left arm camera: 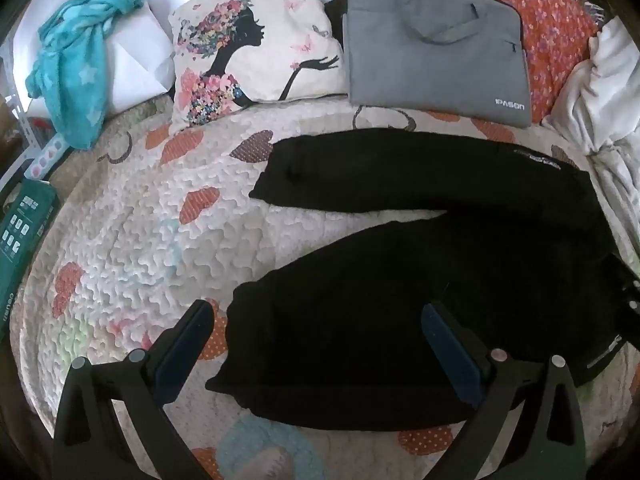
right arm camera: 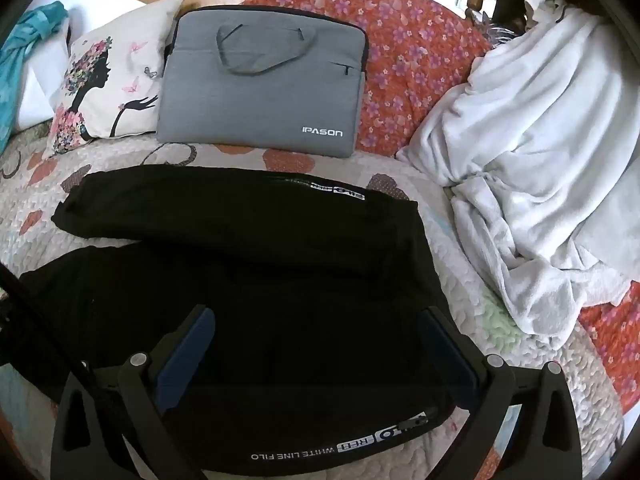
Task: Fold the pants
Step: 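Move both grippers over the black pants toward the waistband and legs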
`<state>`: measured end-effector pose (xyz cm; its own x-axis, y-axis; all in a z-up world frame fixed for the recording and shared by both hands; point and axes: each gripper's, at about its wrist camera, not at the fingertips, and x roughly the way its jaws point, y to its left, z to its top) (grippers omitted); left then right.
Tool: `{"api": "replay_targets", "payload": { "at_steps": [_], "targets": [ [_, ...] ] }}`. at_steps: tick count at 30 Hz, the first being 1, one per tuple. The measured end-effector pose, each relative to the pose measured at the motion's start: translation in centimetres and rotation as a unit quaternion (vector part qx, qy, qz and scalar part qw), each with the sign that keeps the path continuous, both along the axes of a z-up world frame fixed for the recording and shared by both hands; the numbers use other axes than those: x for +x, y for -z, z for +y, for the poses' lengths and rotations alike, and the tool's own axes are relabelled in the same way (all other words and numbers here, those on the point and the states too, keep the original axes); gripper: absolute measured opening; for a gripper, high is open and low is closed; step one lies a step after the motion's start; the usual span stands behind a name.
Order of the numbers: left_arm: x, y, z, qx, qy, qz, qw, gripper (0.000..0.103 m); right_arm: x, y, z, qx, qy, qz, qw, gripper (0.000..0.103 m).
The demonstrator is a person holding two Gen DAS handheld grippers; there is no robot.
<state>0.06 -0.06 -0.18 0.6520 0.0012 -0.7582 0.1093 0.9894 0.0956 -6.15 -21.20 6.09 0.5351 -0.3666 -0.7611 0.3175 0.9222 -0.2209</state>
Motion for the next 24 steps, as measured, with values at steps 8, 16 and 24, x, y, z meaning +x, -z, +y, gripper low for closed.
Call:
{"api": "replay_targets", "payload": {
  "at_steps": [8, 16, 24],
  "targets": [
    [0.4, 1.3, -0.4, 0.005, -0.003, 0.027, 0.9996, 0.103, 0.1, 0.1, -0.1, 0.0, 0.001, 0.002, 1.0, 0.103],
    [1.6, 2.9, 0.4, -0.004, -0.015, 0.062, 0.9979, 0.103, 0.1, 0.3, -0.4, 0.002, 0.0, 0.003, 1.0, 0.103],
    [1.5, 4.5, -0.2, 0.02, -0.006, 0.087, 0.996, 0.103, 0.1, 0.4, -0.4, 0.003, 0.0, 0.005, 1.0, 0.103]
  ]
}}
